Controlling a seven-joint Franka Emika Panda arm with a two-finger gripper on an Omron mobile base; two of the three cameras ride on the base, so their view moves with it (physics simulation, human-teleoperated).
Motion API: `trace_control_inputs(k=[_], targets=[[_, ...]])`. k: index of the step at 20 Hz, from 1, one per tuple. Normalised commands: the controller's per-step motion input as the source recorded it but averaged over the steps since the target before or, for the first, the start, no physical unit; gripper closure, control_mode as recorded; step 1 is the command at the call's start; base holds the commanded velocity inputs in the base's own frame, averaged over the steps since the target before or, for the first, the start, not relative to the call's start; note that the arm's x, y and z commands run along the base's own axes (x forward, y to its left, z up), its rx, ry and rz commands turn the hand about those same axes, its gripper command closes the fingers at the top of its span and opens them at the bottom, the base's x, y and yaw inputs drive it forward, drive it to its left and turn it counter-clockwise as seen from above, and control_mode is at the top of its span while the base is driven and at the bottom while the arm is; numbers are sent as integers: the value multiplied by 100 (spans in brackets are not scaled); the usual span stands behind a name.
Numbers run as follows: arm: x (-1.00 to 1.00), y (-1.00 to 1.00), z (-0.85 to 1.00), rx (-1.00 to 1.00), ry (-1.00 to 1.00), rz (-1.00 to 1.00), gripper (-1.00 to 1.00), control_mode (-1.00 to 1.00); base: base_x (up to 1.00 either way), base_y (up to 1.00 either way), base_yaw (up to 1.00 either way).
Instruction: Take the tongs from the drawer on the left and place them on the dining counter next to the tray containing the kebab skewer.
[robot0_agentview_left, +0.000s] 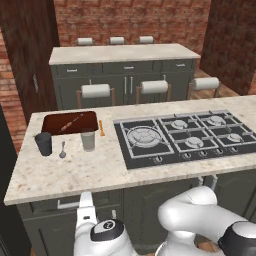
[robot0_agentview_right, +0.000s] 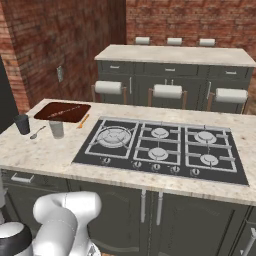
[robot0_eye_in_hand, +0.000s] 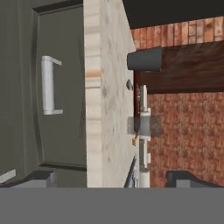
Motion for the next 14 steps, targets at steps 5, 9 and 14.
trace_control_inputs(k=[5, 9, 14], targets=[[1, 27, -38, 0, -1, 0, -100, -100, 0, 0, 0], [7, 33, -28, 0, -7, 0, -100, -100, 0, 0, 0], [4, 24, -27, -3, -1, 0, -100, -100, 0, 0, 0]])
